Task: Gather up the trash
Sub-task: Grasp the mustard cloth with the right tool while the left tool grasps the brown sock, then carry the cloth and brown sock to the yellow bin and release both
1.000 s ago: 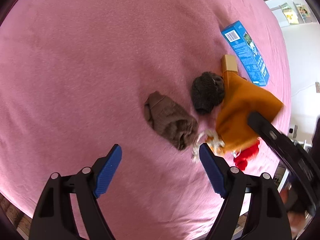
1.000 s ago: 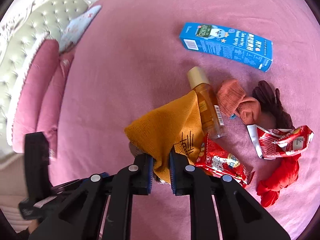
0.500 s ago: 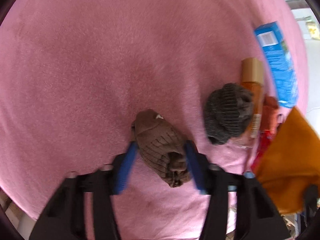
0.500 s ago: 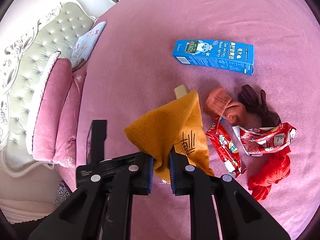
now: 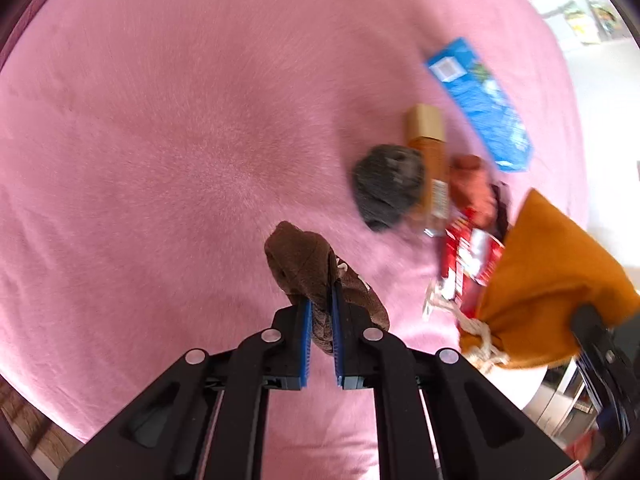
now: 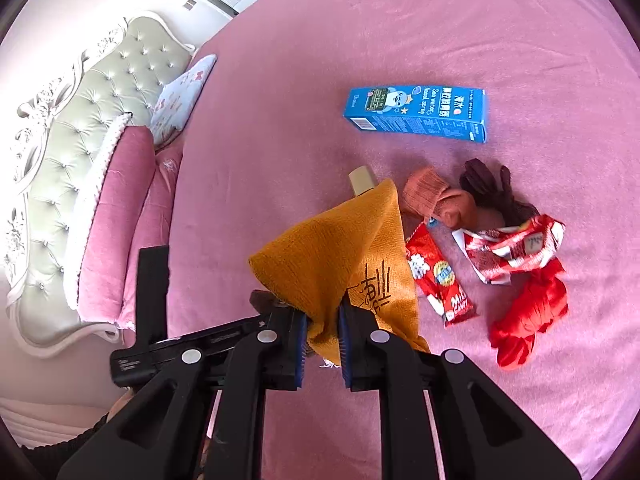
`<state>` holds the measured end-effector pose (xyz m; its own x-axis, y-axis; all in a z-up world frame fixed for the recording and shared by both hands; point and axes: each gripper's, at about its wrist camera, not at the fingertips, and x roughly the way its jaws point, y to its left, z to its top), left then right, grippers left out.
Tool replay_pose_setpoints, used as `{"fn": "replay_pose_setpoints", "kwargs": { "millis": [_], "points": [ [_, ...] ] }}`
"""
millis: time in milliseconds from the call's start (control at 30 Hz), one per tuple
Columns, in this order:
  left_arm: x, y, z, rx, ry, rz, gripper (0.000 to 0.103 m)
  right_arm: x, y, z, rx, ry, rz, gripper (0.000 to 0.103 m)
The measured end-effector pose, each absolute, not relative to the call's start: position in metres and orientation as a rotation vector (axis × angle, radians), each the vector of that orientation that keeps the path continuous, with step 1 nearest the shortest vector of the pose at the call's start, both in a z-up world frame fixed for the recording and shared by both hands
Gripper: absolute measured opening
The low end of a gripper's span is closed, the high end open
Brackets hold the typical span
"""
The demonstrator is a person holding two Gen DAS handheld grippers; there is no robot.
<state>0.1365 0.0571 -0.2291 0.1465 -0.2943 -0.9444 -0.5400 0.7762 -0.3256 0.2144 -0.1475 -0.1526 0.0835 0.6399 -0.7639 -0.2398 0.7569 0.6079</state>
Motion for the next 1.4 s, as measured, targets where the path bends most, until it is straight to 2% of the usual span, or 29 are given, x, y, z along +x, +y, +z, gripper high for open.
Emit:
{"fn": "replay_pose_setpoints", "kwargs": {
  "millis": [367,767,1133,1400],
  "points": [
    [0.098,0.004,-0.155,-0.546,1.398,-0.064,0.009,0.128,-0.221,-0.104,0.437,1.22,0.5,0.013],
    [0.044,-0.147,-0.125,-0.241,1.439,-0.41,0.009,-0.006,-0.368,-0.114,0.603,1.152,0.155,0.013],
    [-0.035,-0.335,-0.14,0.039,1.531,-0.709,0.009,-0.144,-0.496,-0.139,0.785,1.147,-0.136,0.013],
    [-0.102,-0.421,-0.182,0.238,1.62,-0.818,0.009,-0.224,-0.545,-0.179,0.889,1.166,-0.26,0.014]
  ]
}}
